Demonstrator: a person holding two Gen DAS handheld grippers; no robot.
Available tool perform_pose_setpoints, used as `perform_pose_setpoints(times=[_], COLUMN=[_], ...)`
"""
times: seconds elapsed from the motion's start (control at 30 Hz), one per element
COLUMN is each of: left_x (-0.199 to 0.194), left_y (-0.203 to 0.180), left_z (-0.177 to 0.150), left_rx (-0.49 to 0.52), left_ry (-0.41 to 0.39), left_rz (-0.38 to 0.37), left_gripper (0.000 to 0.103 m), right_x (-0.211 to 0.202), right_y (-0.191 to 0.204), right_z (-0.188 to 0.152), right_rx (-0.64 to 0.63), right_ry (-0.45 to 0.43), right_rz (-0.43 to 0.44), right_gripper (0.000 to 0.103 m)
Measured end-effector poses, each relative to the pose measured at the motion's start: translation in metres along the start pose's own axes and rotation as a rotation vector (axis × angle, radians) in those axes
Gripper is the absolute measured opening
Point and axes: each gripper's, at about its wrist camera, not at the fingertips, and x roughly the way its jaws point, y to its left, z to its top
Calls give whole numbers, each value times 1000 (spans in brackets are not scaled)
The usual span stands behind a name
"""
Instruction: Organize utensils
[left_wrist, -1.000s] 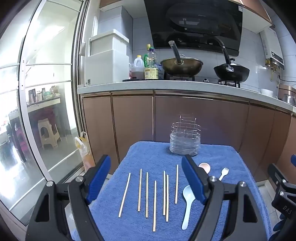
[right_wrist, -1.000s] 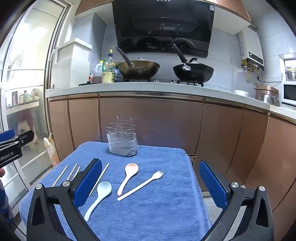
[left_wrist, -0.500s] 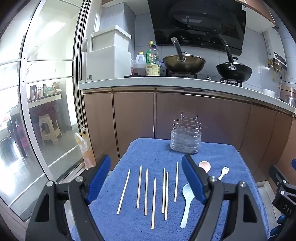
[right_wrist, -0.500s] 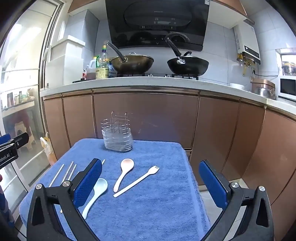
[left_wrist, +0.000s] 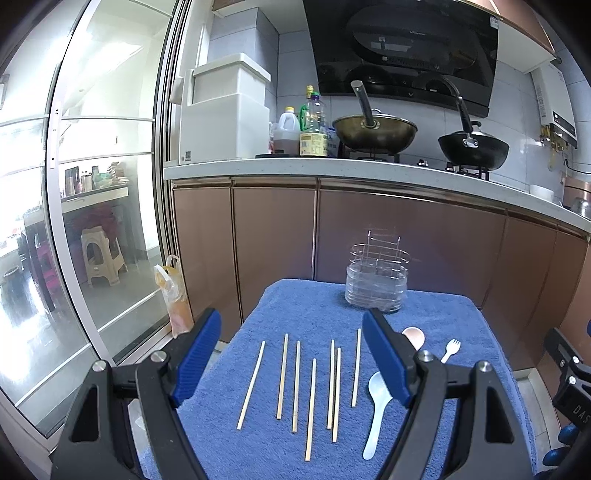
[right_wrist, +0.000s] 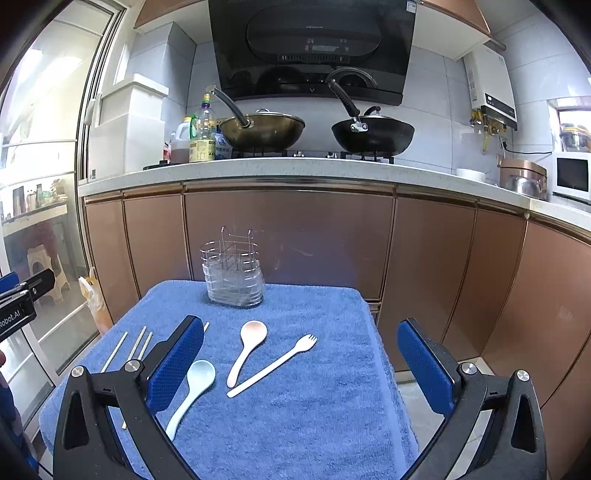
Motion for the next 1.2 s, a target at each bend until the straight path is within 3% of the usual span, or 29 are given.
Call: perform_pose_setpoints(times=[0.5,0.73,1.2], left_x=[-10,-12,9], left_y=[-9,-9,-3], left_z=[1,3,13], left_rx=[41,55,80], left_ry=[-35,-33,-14], left_rz=[-15,-56,-2], left_gripper=[78,78,78], right_x=[-10,-13,-1], right_y=[-1,0,-12], right_z=[4,7,14], right_rx=[5,12,13], right_ry=[-56,-57,-39], right_rz=[16,22,37], right_gripper=[103,103,103])
